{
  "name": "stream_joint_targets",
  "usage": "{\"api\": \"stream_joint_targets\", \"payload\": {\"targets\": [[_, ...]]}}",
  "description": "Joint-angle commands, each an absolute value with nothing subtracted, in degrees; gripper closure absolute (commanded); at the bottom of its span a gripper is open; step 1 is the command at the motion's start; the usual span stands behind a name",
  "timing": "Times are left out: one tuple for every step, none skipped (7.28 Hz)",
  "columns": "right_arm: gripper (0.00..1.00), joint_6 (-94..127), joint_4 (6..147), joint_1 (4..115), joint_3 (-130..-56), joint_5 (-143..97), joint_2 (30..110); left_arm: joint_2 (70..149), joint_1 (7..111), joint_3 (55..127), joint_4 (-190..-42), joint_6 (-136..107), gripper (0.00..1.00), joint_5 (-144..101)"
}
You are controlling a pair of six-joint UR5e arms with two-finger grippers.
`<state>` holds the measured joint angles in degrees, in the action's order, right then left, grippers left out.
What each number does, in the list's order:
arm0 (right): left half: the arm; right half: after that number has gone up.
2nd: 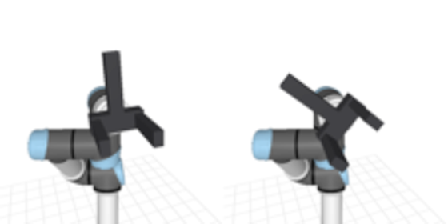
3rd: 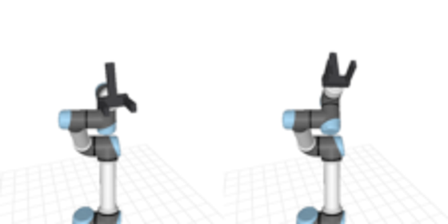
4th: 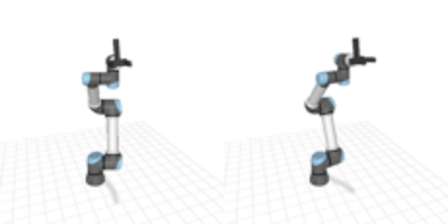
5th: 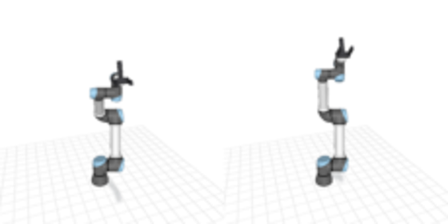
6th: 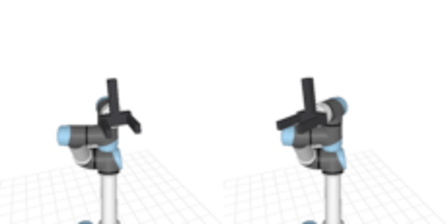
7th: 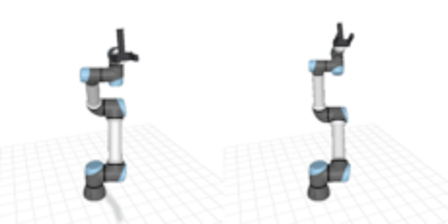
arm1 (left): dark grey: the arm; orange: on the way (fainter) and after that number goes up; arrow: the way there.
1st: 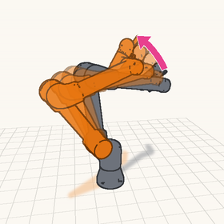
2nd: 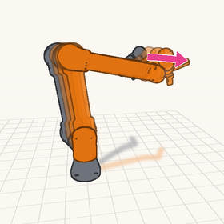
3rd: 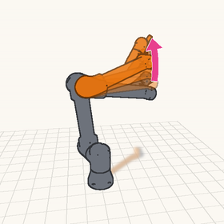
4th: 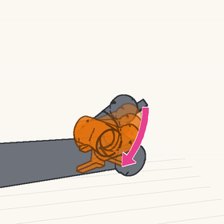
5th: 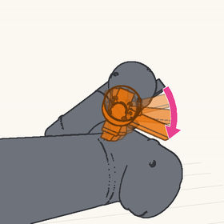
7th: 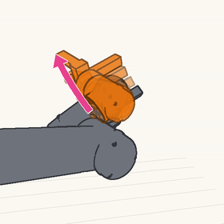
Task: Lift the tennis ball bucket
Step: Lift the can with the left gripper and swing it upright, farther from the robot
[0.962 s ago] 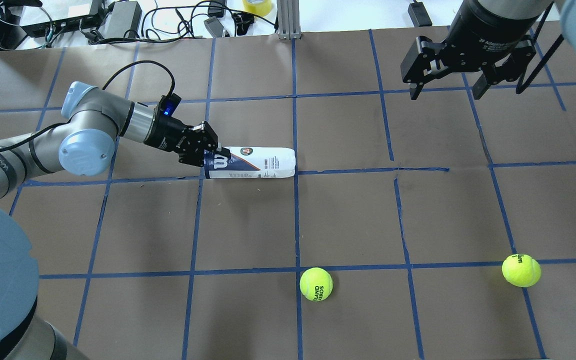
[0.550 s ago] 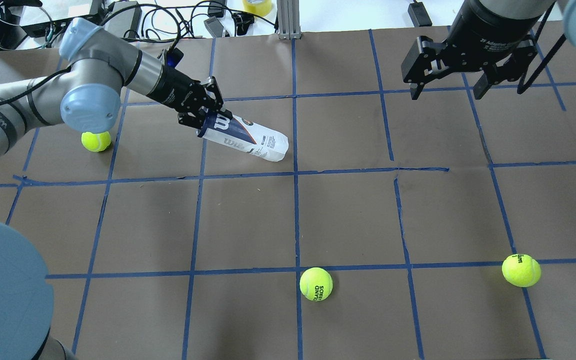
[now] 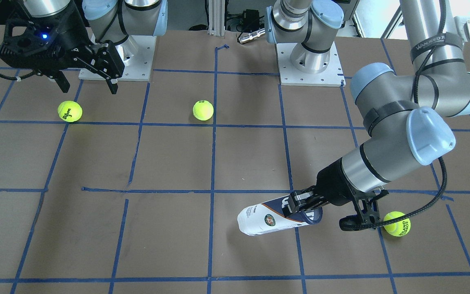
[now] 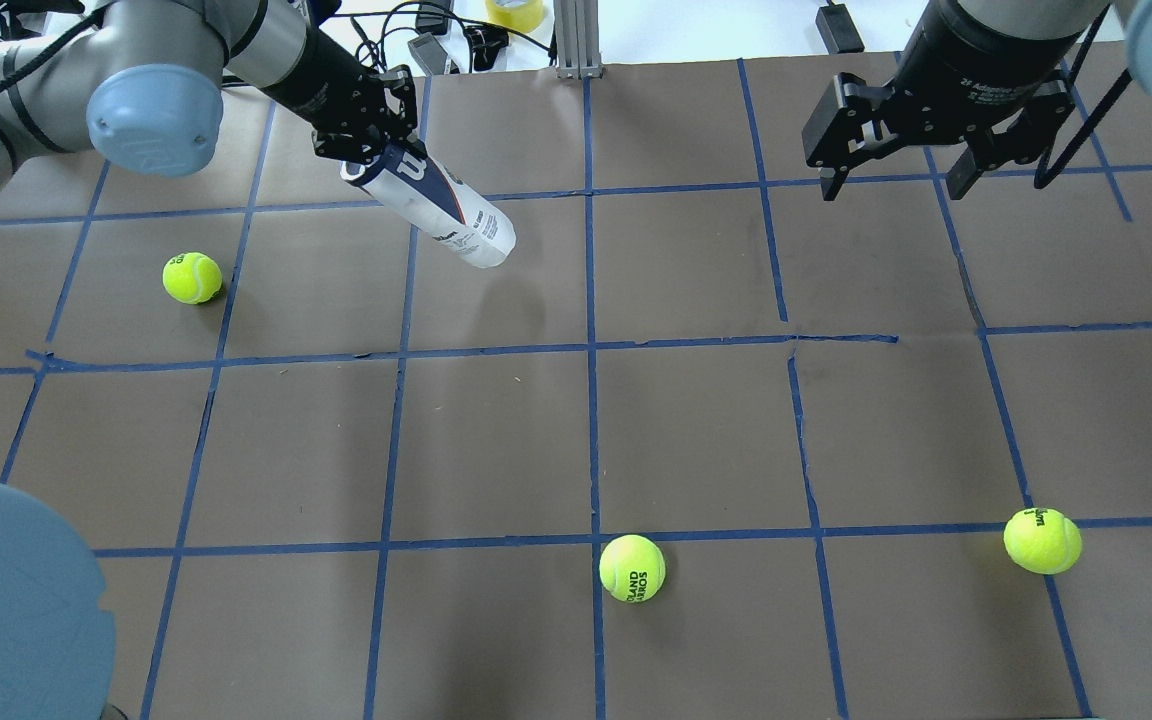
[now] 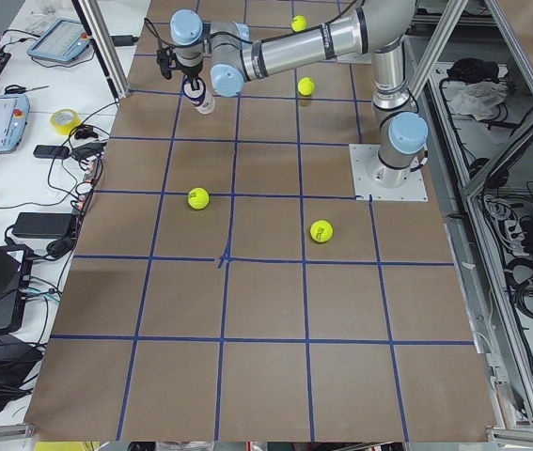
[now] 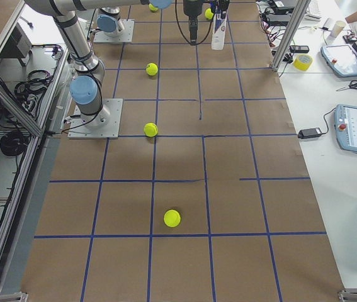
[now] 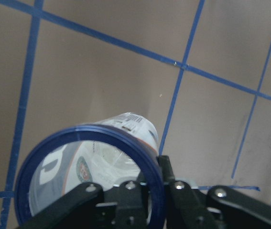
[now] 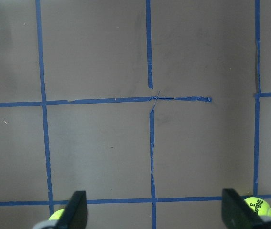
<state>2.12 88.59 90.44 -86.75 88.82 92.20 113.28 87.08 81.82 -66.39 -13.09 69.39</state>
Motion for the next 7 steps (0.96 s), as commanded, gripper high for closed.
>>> {"api": "stream_joint_targets", "payload": {"targets": [[0.00, 2.1, 88.6, 90.4, -86.7, 88.9, 92.2, 113.6, 93.8, 79.2, -65.5, -12.5, 1.00, 85.7], [0.00, 2.1, 88.6, 90.4, -86.7, 88.8, 92.2, 114.0, 97.0, 79.2, -65.4, -12.4, 1.00, 92.0], [0.00, 2.1, 88.6, 90.4, -86.7, 88.8, 92.2, 114.6, 97.8, 79.2, -64.0, -12.4, 1.00, 92.5], [0.00, 2.1, 88.6, 90.4, -86.7, 88.9, 92.3, 115.5, 98.2, 79.5, -62.9, -13.8, 1.00, 92.6], [0.00, 2.1, 88.6, 90.4, -86.7, 88.8, 92.3, 116.4, 98.5, 79.7, -61.3, -14.4, 1.00, 91.9], [0.00, 2.1, 88.6, 90.4, -86.7, 88.9, 92.3, 117.0, 98.9, 79.8, -61.4, -14.8, 1.00, 91.9], [0.00, 2.1, 88.6, 90.4, -86.7, 88.9, 92.3, 117.2, 99.1, 79.8, -61.6, -14.8, 1.00, 91.8]]}}
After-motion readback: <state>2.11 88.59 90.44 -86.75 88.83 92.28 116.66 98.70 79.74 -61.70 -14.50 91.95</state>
